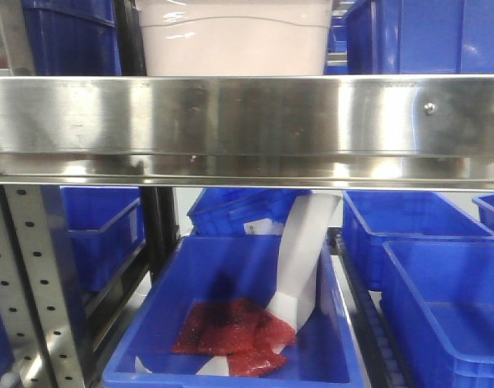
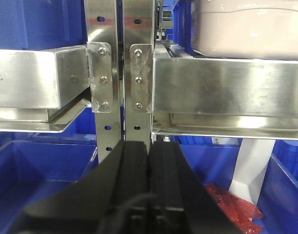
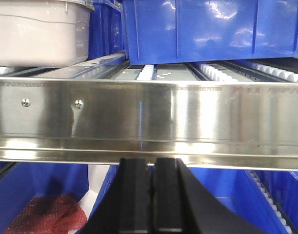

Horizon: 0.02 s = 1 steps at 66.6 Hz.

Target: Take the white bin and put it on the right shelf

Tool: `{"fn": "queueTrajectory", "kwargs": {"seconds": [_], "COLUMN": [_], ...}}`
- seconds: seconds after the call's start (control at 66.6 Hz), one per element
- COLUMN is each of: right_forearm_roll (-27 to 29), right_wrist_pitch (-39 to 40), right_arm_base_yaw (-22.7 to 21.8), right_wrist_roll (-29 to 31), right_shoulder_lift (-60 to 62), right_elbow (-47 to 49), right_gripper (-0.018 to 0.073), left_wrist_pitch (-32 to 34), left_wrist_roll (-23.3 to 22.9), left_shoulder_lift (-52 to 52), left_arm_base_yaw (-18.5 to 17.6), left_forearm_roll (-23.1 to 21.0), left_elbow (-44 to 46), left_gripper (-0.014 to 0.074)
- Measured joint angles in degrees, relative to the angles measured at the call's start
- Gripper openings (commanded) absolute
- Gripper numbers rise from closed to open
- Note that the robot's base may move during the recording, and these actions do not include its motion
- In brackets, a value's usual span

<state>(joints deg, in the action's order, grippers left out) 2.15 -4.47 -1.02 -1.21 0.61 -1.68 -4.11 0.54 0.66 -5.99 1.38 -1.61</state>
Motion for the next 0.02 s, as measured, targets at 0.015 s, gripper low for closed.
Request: {"fn": "queueTrajectory", "kwargs": {"seconds": [0.015], "right_forearm_roll": [0.0], "right_wrist_pitch": [0.0], "right_arm_base_yaw": [0.0], "right_wrist_roll": [0.0], "right_shoulder_lift": [0.0], "right_elbow": [0.0], "right_gripper": [0.0034], "left_wrist_pitch": [0.0], "left_wrist_roll": [0.0], "left_shoulder_lift": [0.0], "left_arm_base_yaw": [0.0], "left_forearm_roll": [0.0], "left_elbow": [0.0], "left_gripper": [-0.0126]}}
